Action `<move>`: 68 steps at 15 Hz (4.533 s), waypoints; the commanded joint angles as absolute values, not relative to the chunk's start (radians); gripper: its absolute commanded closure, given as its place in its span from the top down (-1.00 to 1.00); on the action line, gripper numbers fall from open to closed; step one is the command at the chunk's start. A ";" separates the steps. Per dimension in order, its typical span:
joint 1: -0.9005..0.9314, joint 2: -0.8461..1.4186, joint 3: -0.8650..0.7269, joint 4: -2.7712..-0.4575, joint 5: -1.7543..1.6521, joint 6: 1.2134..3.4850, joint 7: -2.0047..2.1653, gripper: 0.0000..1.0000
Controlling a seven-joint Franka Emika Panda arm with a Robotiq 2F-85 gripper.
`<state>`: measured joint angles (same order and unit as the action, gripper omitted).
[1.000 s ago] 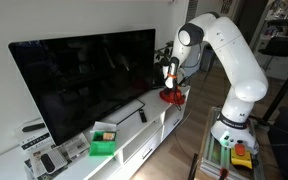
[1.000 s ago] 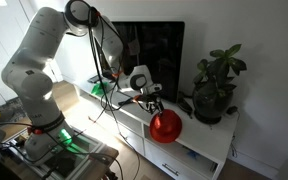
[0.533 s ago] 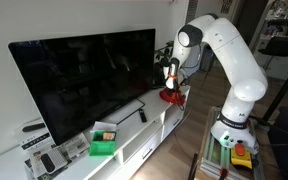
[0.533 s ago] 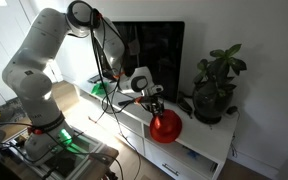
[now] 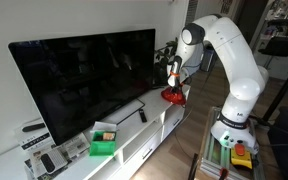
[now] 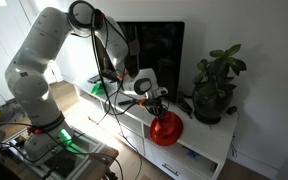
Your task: Put the red hat in the shelf on the bottom right
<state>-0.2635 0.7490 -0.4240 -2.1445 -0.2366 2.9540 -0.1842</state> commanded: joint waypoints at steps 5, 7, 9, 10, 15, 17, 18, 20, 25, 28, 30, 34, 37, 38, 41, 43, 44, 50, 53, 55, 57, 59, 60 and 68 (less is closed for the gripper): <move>-0.401 0.702 -0.412 -2.122 -0.250 2.808 -0.270 -0.96; -0.379 0.708 -0.467 -2.115 -0.258 2.753 -0.226 -0.96; -0.365 0.721 -0.510 -2.103 -0.262 2.686 -0.182 -0.96; -0.359 0.726 -0.527 -2.098 -0.266 2.648 -0.161 -0.96; -0.421 0.758 -0.513 -2.093 -0.252 2.649 -0.144 -0.97; -0.449 0.794 -0.498 -2.082 -0.243 2.653 -0.153 -0.97; -0.463 0.814 -0.490 -2.074 -0.237 2.651 -0.154 -0.97; -0.495 0.857 -0.472 -2.050 -0.226 2.649 -0.165 -0.97; -0.596 0.986 -0.415 -1.966 -0.209 2.777 -0.198 -0.96; -0.588 0.976 -0.417 -1.987 -0.212 2.782 -0.183 -0.90; -0.611 1.000 -0.405 -1.962 -0.210 2.792 -0.187 -0.90; -0.613 1.003 -0.401 -1.951 -0.208 2.792 -0.188 -0.97; -0.625 1.036 -0.387 -1.933 -0.207 2.824 -0.193 -0.97; -0.624 1.046 -0.386 -1.932 -0.208 2.834 -0.191 -0.97; -0.632 1.077 -0.377 -1.935 -0.204 2.911 -0.191 -0.97; -0.629 1.104 -0.381 -1.932 -0.201 2.970 -0.184 -0.97; -0.632 1.116 -0.378 -1.930 -0.198 2.998 -0.185 -0.97; -0.617 1.184 -0.383 -1.913 -0.184 3.170 -0.175 -0.97; -0.632 1.205 -0.363 -1.899 -0.183 3.241 -0.186 -0.97; -0.710 1.192 -0.290 -1.888 -0.203 3.258 -0.215 -0.97; -0.808 1.173 -0.193 -1.877 -0.226 3.257 -0.243 -0.97; -0.939 1.160 -0.071 -1.865 -0.255 3.245 -0.284 -0.97; -0.998 1.158 -0.018 -1.861 -0.267 3.236 -0.304 -0.97; -1.241 1.174 0.186 -1.853 -0.313 3.226 -0.386 -0.90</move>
<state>-1.2450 1.1722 0.1890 -1.8563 -0.3078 3.2254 -0.3933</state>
